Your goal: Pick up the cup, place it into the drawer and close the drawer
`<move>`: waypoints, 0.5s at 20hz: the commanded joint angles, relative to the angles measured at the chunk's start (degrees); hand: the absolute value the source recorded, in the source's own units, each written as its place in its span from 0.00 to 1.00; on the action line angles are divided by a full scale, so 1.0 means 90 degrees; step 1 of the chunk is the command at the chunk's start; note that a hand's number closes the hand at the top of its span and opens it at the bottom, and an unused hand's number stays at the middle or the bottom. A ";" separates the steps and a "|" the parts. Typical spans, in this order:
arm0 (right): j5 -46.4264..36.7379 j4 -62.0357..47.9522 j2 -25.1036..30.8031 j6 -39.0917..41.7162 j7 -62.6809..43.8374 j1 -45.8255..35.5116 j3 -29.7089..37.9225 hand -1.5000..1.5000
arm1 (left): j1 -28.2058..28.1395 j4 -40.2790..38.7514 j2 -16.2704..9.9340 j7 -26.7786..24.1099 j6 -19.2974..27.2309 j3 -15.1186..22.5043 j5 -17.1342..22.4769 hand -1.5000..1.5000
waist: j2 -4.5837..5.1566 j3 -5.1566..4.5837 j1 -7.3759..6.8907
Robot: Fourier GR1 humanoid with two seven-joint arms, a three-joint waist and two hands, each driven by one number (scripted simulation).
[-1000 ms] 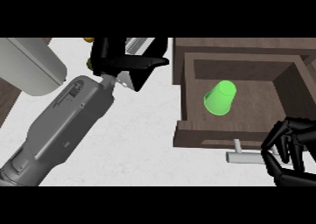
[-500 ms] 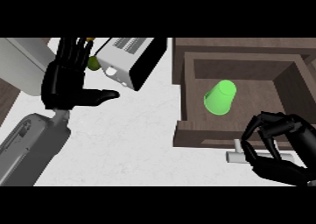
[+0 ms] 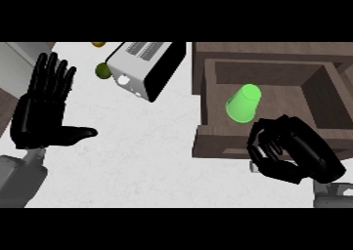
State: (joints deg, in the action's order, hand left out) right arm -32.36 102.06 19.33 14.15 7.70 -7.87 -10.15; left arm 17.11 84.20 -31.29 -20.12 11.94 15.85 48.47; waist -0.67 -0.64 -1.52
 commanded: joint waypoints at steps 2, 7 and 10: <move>-0.0900 -0.1209 -0.0410 -0.0523 0.0081 -0.0283 -0.0504 0.00 | -0.0514 0.0176 -0.0101 -0.0025 -0.0278 -0.0266 0.0045 0.00 | 0.0086 0.0073 0.0027; -0.1272 -0.2121 -0.0288 -0.0602 0.0194 -0.0604 -0.0433 0.00 | -0.0915 -0.0152 -0.0105 -0.0563 -0.0958 -0.0375 0.0013 0.00 | 0.0127 0.0067 -0.0045; -0.1521 -0.3452 -0.0616 -0.0827 0.0293 -0.1354 -0.0392 0.00 | -0.1067 0.0314 -0.0262 -0.0306 -0.0965 -0.0521 0.0071 0.00 | 0.0105 0.0076 -0.0067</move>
State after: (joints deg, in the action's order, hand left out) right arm -43.11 82.25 16.53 8.17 10.01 -15.61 -12.50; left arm 10.65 84.44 -32.96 -22.40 4.96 12.00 49.27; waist -0.21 -0.39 -1.67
